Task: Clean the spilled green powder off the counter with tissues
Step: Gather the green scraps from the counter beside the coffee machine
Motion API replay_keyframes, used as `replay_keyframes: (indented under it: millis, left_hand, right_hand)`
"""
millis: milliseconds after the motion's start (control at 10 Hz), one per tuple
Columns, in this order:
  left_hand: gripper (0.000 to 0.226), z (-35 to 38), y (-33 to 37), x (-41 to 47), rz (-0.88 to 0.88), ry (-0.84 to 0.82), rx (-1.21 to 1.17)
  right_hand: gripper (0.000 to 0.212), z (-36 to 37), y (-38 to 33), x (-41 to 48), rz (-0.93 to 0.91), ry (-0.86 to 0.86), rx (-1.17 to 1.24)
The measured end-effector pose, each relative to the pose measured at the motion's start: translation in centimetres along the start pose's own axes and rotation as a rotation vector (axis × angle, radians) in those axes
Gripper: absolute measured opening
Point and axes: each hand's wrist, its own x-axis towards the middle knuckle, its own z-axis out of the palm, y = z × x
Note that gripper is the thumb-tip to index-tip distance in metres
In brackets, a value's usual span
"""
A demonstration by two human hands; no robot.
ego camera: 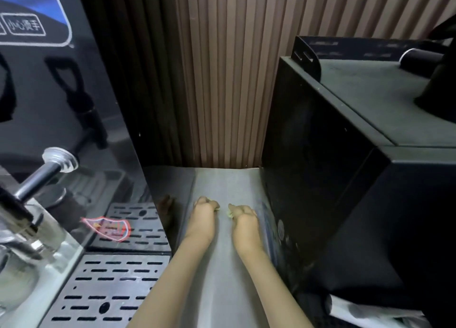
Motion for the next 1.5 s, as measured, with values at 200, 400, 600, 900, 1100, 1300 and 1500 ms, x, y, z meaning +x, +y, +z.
replay_keyframes:
  millis: [200,400,600,900,1100,1300,1500]
  left_hand:
    - [0.015,-2.1,2.7,-7.8,0.107,0.145,-0.215]
    - [0.021,-3.7,2.4,-18.3,0.286,0.107,-0.233]
    - [0.022,-4.1,3.2,-30.1,0.306,-0.036,-0.327]
    - [0.026,-0.9,12.0,-45.0,0.56,-0.296,-0.37]
    - [0.018,3.8,18.2,-53.7,0.727,-0.502,-0.381]
    - [0.02,8.6,24.8,-59.9,0.776,-0.64,-0.425]
    - [0.02,15.9,30.4,-65.7,0.771,-0.682,-0.354]
  right_hand:
    - [0.033,-3.7,-1.3,-6.6,0.111,0.076,0.191]
    - [0.025,-7.3,-2.4,-17.0,0.147,0.115,0.281]
    - [0.021,-10.7,-2.1,-29.8,0.264,0.261,0.346]
    - [0.024,-18.1,3.5,-48.1,0.473,0.44,0.31]
    - [0.021,-22.9,9.2,-59.4,0.711,0.687,0.32]
    - [0.02,-28.0,16.5,-67.7,0.875,0.915,0.387]
    - [0.025,-31.9,25.9,-73.1,0.891,0.922,0.357]
